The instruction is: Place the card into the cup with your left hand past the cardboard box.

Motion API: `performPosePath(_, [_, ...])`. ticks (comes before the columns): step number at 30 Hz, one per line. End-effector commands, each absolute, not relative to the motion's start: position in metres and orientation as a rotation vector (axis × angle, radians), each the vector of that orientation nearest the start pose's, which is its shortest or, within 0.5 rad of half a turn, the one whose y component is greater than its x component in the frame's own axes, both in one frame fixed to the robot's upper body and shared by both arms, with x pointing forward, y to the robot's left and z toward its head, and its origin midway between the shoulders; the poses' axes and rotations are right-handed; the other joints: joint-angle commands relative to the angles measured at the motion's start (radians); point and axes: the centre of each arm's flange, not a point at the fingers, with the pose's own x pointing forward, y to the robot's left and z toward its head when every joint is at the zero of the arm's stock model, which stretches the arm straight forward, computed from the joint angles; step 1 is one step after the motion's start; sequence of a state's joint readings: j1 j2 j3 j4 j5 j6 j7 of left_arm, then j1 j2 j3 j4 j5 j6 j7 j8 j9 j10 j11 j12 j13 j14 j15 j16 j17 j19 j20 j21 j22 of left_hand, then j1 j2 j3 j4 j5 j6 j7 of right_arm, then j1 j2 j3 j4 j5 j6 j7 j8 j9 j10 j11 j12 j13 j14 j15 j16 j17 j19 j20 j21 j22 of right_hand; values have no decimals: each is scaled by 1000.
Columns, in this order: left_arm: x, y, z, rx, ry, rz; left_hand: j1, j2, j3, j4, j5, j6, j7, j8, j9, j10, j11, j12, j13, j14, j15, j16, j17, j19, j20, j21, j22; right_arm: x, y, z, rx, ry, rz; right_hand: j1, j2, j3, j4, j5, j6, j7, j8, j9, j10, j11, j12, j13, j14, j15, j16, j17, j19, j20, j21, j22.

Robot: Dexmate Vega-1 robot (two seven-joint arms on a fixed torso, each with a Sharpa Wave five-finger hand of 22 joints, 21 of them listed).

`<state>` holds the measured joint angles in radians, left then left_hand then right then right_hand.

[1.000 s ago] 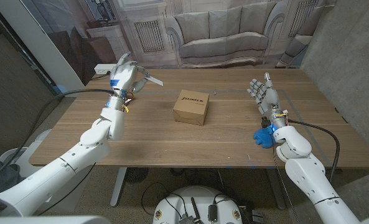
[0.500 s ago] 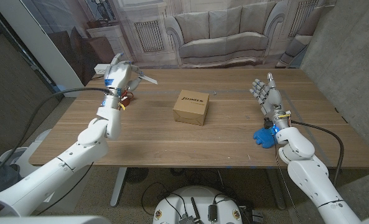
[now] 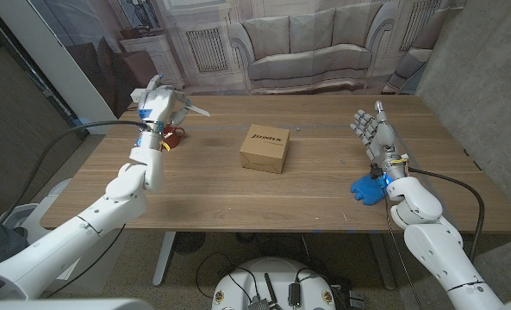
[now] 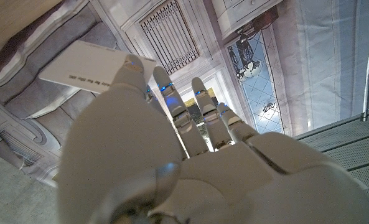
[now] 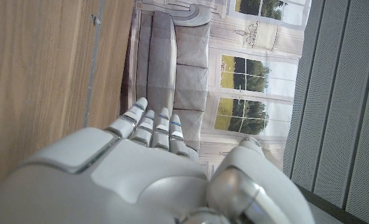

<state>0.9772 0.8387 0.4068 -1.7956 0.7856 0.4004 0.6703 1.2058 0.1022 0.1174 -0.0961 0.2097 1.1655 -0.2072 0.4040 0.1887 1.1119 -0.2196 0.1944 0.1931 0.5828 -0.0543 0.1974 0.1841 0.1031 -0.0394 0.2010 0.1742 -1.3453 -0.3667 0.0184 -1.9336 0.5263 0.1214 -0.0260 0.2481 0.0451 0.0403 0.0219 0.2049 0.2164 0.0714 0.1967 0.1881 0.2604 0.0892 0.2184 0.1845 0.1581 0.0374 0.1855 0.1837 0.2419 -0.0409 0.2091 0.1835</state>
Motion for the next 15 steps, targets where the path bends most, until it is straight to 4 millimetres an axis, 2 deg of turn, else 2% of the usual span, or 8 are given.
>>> performPosePath(1, [538, 342, 52, 1447, -864, 908, 6, 3, 9, -2, -3, 10, 0, -1, 2, 12, -1, -4, 2, 9, -154, -2, 1, 9, -73, -1, 2, 507, -305, -47, 154, -671, 107, 3, 9, -1, -1, 2, 13, 0, 5, 4, 8, -3, 3, 4, 7, -1, 5, 3, 11, -7, -2, 3])
performPosePath(15, [533, 357, 62, 1487, -836, 974, 7, 2, 12, -1, -3, 15, 1, 0, 2, 15, -1, -3, 3, 15, -154, -3, 1, 10, -76, -2, 2, 511, -305, -46, 158, -668, 106, 2, 9, -3, -2, 2, 13, 0, 5, 4, 9, -2, 2, 4, 7, 0, 5, 3, 12, -7, -2, 3])
